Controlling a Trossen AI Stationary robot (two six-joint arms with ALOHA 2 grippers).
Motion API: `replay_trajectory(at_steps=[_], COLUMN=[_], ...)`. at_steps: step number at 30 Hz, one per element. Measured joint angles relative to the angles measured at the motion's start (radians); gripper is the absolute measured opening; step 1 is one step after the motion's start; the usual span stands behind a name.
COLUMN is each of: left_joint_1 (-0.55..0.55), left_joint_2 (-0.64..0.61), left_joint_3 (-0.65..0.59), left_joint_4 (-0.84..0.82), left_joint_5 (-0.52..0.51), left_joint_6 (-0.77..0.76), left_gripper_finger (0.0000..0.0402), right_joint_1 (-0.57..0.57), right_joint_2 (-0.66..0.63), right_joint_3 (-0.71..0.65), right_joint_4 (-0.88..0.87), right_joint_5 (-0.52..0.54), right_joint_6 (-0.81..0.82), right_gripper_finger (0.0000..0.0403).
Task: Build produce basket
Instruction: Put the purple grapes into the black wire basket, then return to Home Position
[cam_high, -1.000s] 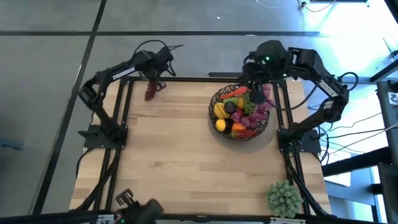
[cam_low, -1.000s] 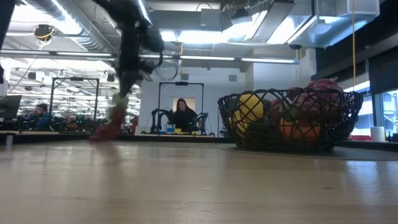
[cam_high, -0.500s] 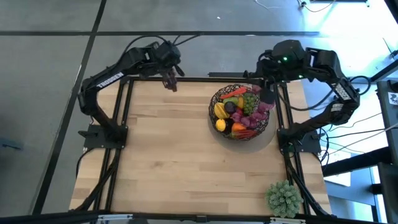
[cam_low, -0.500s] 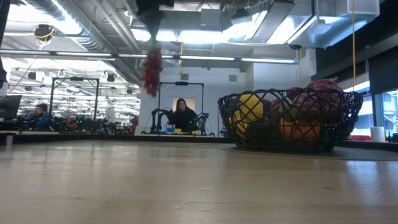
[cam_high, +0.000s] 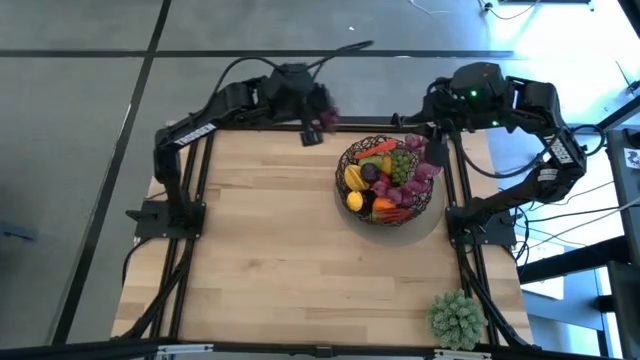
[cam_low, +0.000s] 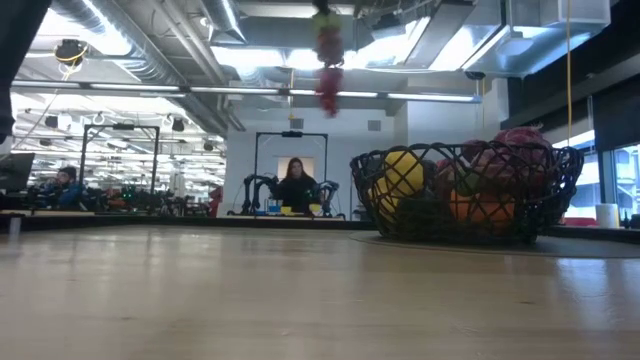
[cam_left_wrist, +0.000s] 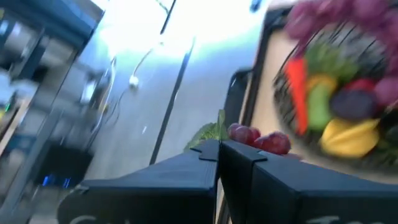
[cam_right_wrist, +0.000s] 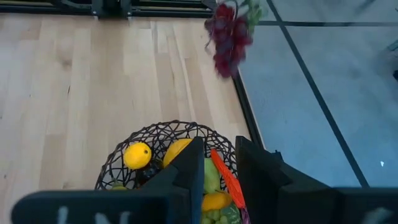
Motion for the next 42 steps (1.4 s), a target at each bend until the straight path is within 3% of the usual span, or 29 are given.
replay_trajectory(at_steps=[7,20,27,31,42], left_joint_1=[-0.038,-0.041,-0.041,-0.037,-0.023], left_joint_2=[0.116,0.311,0.37,0.381,0.438], left_joint_3=[0.106,0.106,0.106,0.106,0.106], left_joint_4=[0.135,0.382,0.442,0.462,0.52], left_joint_5=[0.198,0.487,0.64,0.682,0.715], left_joint_6=[0.05,0.052,0.053,0.053,0.059], left_gripper_finger=[0.0,0.0,0.0,0.0,0.0], right_joint_1=[0.0,0.0,0.0,0.0,0.0], right_joint_2=[-0.01,-0.016,-0.035,-0.042,-0.108], right_joint_3=[0.0,0.0,0.0,-0.001,-0.211], right_joint_4=[-0.009,-0.031,-0.109,-0.171,-0.163], right_joint_5=[0.0,0.002,0.166,0.25,0.217], right_joint_6=[0.0,0.036,0.178,0.29,0.375], right_gripper_finger=[0.0087,0.0087,0.0087,0.0087,0.0087])
